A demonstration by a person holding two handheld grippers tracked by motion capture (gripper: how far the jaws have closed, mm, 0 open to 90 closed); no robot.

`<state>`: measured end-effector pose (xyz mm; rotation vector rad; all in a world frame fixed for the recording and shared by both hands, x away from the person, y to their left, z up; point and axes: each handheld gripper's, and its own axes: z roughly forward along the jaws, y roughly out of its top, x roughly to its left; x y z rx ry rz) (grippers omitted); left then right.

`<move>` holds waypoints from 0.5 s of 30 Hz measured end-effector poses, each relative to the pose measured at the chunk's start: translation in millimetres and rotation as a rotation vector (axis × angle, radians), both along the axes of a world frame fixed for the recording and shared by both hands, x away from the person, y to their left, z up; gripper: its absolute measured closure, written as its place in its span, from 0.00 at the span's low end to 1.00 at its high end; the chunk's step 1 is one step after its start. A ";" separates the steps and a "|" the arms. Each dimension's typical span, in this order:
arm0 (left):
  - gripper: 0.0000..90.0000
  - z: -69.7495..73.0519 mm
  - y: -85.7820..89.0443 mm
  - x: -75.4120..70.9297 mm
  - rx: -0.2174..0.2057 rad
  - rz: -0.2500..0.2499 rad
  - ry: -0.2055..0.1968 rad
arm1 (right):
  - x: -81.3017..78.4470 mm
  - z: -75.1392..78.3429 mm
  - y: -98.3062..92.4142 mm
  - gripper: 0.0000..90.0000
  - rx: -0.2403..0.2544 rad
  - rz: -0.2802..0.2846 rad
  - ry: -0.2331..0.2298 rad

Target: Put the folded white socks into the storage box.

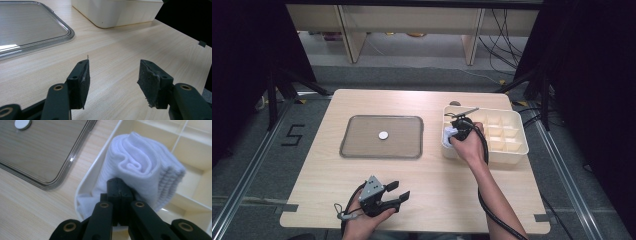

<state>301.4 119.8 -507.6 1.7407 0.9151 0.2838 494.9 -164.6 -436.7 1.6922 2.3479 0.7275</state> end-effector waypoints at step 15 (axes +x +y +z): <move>0.47 -2.2 -1.9 0.1 -0.007 -0.016 0.000 | 5.5 -8.2 4.2 1.00 0.014 0.013 0.074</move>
